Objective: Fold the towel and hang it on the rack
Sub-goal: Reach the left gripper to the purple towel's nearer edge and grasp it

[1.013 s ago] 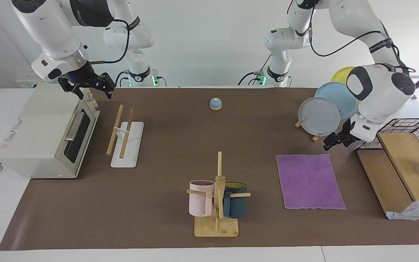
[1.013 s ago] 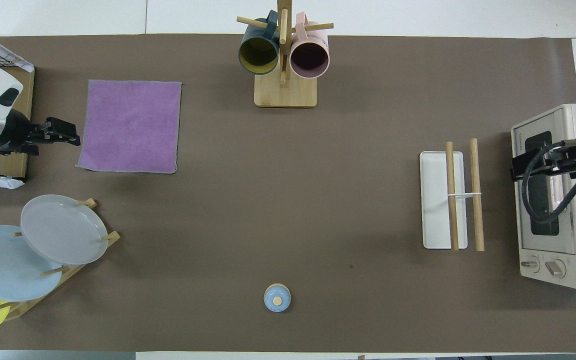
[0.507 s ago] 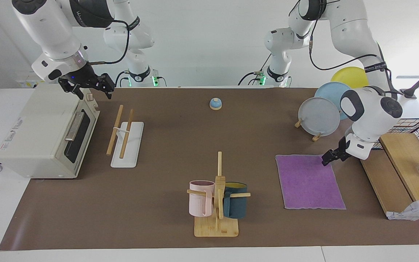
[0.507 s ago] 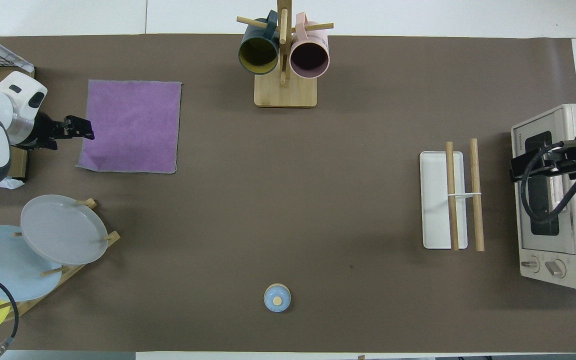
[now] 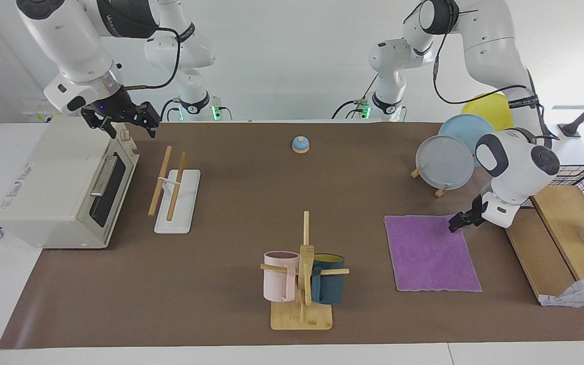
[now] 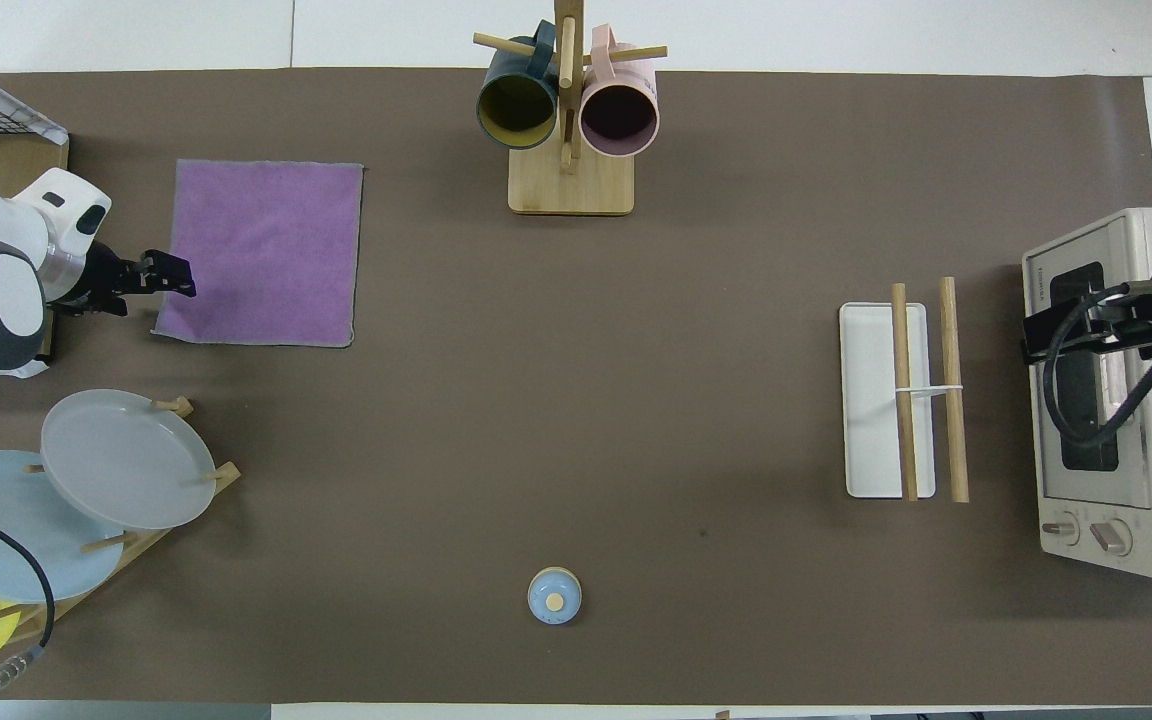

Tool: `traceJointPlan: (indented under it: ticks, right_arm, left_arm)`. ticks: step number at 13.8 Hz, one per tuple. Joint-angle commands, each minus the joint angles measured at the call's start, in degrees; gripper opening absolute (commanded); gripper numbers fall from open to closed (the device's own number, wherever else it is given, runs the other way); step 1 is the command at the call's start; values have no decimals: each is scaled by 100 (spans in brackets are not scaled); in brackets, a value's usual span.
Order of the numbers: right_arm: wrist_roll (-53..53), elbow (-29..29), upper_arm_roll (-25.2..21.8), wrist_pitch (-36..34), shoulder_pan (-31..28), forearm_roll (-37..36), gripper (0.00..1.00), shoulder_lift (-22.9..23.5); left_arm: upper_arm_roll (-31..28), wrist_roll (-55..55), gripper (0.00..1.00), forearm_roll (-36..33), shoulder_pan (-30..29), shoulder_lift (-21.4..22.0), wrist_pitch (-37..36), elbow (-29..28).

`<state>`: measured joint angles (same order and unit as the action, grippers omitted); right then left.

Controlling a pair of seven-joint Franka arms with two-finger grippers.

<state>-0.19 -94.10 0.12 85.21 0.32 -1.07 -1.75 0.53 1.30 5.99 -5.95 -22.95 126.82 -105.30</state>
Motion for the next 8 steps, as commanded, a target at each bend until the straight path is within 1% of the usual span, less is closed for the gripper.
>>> traceJointPlan:
  ticks: [1,2,3,4,8]
  right_arm:
    - [-112,-100,6,-48,-85,133,100,-124]
    - [-112,-100,6,-39,-93,133,100,-115]
    - [-112,-100,6,-48,-94,142,100,-115]
    - [-112,-100,6,-39,-102,133,100,-115]
    - [-112,-100,6,-39,-94,133,100,-115]
  left_arm:
    - [61,-226,81,236,-170,54,27,-174]
    - [70,-252,75,245,-196,54,18,-192]
    - [70,-261,67,297,-196,63,9,-192]
    - [70,-262,61,359,-188,63,1,-192]
    - [78,-262,41,368,-187,63,-87,-192]
